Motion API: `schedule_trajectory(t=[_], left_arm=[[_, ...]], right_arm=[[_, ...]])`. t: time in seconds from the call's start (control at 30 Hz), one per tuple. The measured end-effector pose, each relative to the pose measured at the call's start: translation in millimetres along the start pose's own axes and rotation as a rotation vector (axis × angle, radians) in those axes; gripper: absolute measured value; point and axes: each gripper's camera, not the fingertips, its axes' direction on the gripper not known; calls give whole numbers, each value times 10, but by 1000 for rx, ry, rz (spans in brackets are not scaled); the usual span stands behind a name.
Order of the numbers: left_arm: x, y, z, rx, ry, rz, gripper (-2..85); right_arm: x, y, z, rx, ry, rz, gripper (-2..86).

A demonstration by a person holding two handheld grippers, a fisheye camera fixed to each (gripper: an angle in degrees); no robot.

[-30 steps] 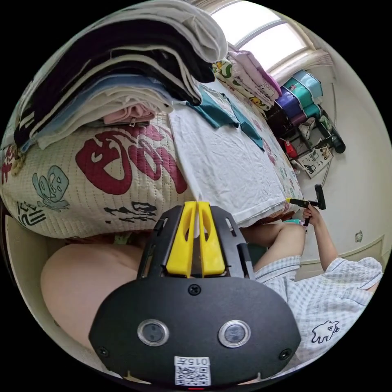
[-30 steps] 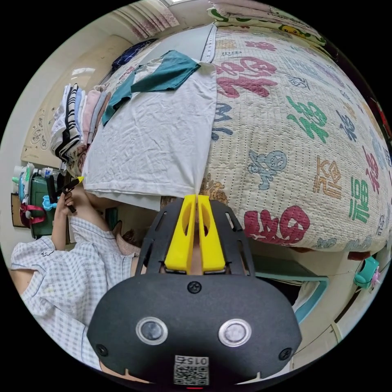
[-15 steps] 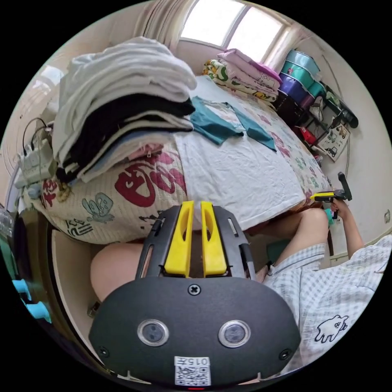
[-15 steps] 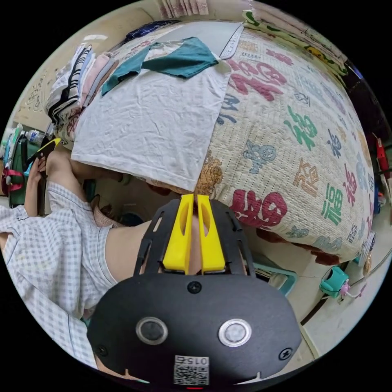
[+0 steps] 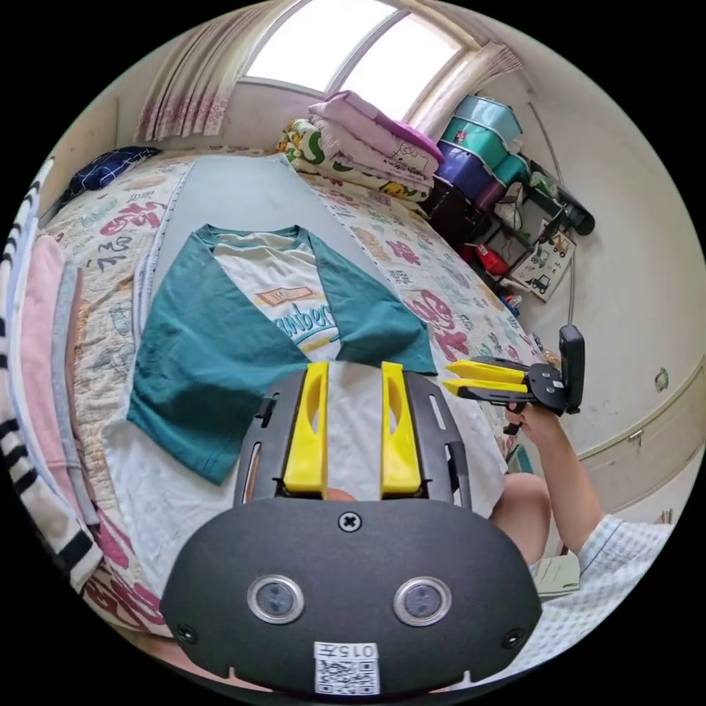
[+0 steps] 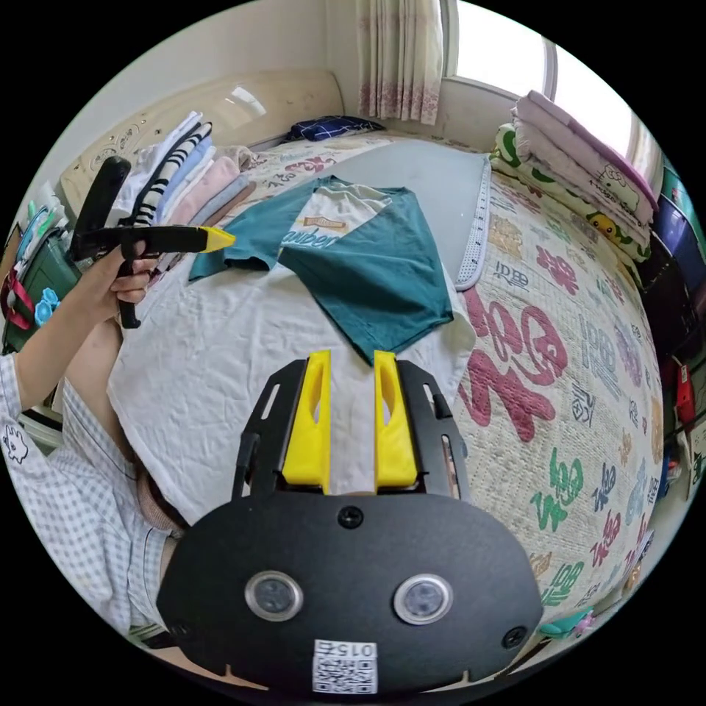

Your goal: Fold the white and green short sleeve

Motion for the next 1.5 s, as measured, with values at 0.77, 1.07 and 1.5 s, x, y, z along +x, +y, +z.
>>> schedule_trajectory(t=[0.77, 1.07, 1.5], left_arm=[[2212, -2446, 2470, 79, 214, 257, 114], [1354, -1068, 836, 68, 269, 387, 108], [427, 718, -684, 0, -172, 369, 119]], right_arm=[[2243, -293, 182, 264, 51, 821, 6], [2012, -436, 63, 357, -104, 688, 45], [-469, -1701, 1116, 20, -374, 127, 96]])
